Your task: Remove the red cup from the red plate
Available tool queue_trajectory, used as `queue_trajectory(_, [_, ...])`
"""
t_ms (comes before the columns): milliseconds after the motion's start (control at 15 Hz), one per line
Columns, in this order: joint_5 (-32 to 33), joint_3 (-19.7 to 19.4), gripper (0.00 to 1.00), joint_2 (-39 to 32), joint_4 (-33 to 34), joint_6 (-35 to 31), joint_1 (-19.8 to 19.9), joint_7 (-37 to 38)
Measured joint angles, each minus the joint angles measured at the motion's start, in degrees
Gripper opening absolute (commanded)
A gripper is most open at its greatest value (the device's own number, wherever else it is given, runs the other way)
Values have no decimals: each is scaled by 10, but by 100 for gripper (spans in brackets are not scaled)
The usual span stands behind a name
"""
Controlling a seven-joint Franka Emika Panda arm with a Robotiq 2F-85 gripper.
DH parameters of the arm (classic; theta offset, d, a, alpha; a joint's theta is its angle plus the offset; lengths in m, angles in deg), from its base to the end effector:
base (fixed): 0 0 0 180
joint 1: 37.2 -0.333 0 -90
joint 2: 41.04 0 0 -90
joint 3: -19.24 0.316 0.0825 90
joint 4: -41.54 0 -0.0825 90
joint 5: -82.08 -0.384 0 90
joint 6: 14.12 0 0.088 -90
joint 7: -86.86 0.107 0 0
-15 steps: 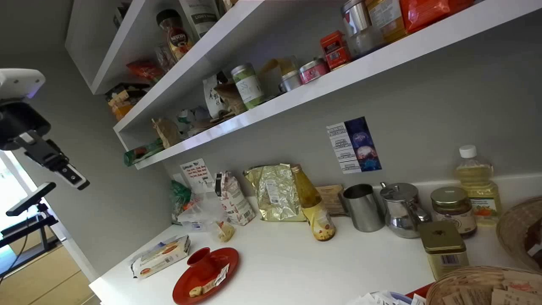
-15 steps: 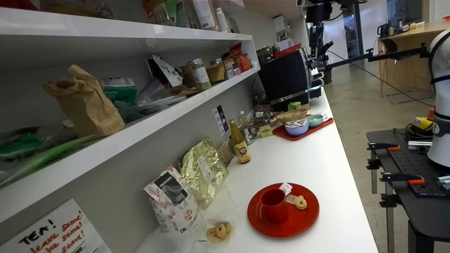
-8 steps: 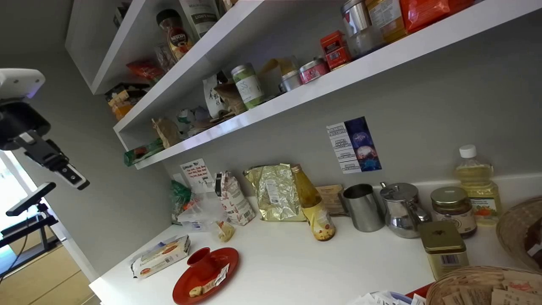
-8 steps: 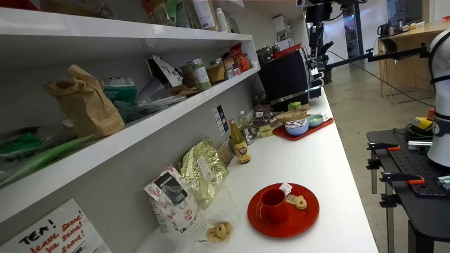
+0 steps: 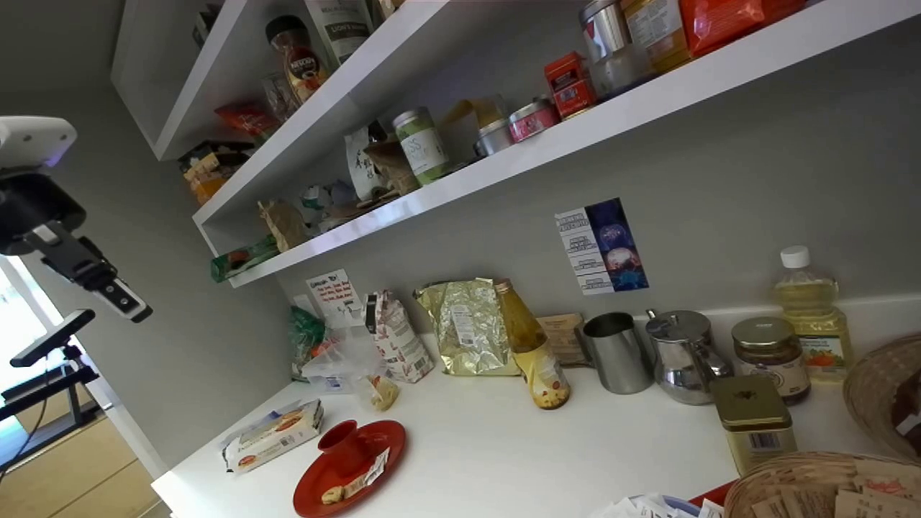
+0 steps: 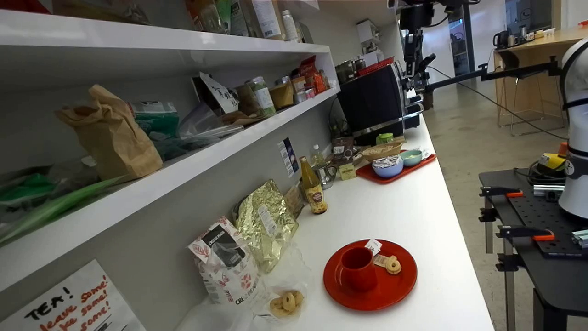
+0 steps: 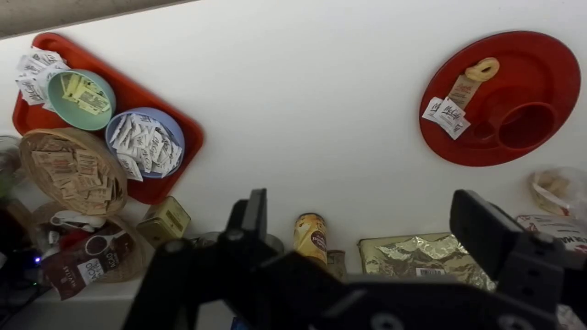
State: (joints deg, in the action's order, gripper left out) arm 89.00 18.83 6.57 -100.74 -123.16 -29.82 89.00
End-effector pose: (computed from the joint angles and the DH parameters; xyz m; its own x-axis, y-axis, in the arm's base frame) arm 0.3193 -0.0530 0.5766 0.9597 -0.1281 0.2501 -0.1586 -0.9817 0.1056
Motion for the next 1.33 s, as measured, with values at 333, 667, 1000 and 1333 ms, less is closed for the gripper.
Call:
queue_trajectory(333, [-5,5,100,-1,1,-20,-14,1])
queue_trajectory(667, [-34,52,100,-30,13,-78,-59,41])
queue_trajectory(1000, [-61,106,100,-112,46,-128,-89,92])
queue_trajectory(1333, [-47,174,100,-247,85,-154,-93,176])
